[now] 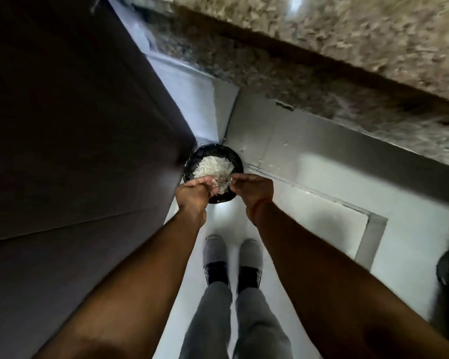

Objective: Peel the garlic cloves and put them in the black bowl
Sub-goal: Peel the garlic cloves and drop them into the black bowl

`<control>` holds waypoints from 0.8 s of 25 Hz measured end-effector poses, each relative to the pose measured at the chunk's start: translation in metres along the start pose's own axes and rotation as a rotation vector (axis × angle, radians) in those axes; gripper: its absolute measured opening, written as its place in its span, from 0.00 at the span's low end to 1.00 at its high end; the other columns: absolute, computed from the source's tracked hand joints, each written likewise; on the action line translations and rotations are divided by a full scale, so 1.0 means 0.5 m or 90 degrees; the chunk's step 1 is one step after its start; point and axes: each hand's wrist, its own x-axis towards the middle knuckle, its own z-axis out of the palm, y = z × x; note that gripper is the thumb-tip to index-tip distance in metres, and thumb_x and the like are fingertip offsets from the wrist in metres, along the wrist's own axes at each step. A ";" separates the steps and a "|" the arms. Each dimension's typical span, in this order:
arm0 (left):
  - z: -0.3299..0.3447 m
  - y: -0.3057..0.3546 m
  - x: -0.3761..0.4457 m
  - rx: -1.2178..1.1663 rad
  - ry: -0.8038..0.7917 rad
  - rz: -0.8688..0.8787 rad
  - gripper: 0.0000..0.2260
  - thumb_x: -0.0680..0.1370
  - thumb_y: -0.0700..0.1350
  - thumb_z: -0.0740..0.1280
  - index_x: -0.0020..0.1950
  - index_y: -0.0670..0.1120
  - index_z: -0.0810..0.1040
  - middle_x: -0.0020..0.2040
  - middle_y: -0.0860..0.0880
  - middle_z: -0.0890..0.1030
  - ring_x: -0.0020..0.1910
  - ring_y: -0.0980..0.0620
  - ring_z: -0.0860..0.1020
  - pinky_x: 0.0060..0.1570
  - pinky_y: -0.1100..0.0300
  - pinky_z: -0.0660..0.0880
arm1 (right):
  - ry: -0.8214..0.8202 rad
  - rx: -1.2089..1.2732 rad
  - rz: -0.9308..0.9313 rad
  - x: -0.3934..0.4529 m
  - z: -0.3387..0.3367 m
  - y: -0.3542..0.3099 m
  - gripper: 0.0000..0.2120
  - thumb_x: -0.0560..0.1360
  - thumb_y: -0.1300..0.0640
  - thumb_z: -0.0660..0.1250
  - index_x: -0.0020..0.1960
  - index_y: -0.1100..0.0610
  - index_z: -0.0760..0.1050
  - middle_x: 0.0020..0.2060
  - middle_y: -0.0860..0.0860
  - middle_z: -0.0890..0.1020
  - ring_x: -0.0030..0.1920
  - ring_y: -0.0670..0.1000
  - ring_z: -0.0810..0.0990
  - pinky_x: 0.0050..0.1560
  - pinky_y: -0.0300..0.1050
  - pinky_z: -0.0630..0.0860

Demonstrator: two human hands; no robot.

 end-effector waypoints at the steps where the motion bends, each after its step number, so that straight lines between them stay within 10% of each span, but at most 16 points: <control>1: 0.005 -0.011 0.030 -0.015 0.004 -0.005 0.09 0.78 0.25 0.63 0.45 0.34 0.82 0.39 0.40 0.82 0.34 0.50 0.81 0.37 0.63 0.81 | 0.019 -0.047 0.006 0.041 0.015 0.016 0.15 0.67 0.71 0.75 0.39 0.51 0.87 0.39 0.52 0.88 0.42 0.52 0.85 0.52 0.49 0.84; 6: 0.026 -0.031 0.134 -0.107 0.033 -0.088 0.10 0.80 0.29 0.59 0.47 0.38 0.79 0.40 0.44 0.80 0.33 0.52 0.81 0.35 0.64 0.79 | 0.044 -0.343 -0.067 0.132 0.061 0.035 0.10 0.75 0.58 0.71 0.53 0.53 0.88 0.52 0.53 0.88 0.58 0.53 0.84 0.61 0.43 0.78; 9: 0.039 -0.028 0.133 -0.133 0.036 -0.160 0.11 0.81 0.37 0.59 0.42 0.43 0.78 0.40 0.45 0.80 0.29 0.54 0.80 0.31 0.62 0.78 | -0.124 -0.392 -0.128 0.104 0.100 0.026 0.16 0.77 0.64 0.64 0.62 0.60 0.83 0.60 0.57 0.84 0.65 0.55 0.80 0.68 0.37 0.69; 13: 0.042 -0.018 0.127 -0.239 -0.067 -0.212 0.20 0.82 0.51 0.56 0.55 0.39 0.82 0.52 0.40 0.85 0.49 0.42 0.84 0.50 0.52 0.80 | -0.342 -0.578 -0.270 0.086 0.106 0.060 0.27 0.80 0.50 0.52 0.77 0.53 0.69 0.74 0.56 0.73 0.75 0.55 0.70 0.77 0.47 0.62; 16: 0.022 -0.025 0.123 -0.208 -0.028 -0.209 0.15 0.83 0.52 0.54 0.46 0.46 0.75 0.38 0.45 0.79 0.30 0.48 0.75 0.30 0.60 0.75 | -0.327 -0.800 -0.220 0.112 0.062 0.057 0.27 0.84 0.51 0.55 0.83 0.47 0.56 0.82 0.55 0.58 0.80 0.58 0.59 0.78 0.51 0.60; 20: 0.026 -0.029 0.116 -0.226 -0.048 -0.193 0.15 0.80 0.49 0.56 0.50 0.43 0.80 0.44 0.44 0.84 0.39 0.46 0.83 0.42 0.57 0.80 | -0.363 -0.687 -0.429 0.081 0.072 0.048 0.27 0.82 0.53 0.54 0.80 0.56 0.63 0.79 0.57 0.64 0.79 0.56 0.62 0.80 0.49 0.57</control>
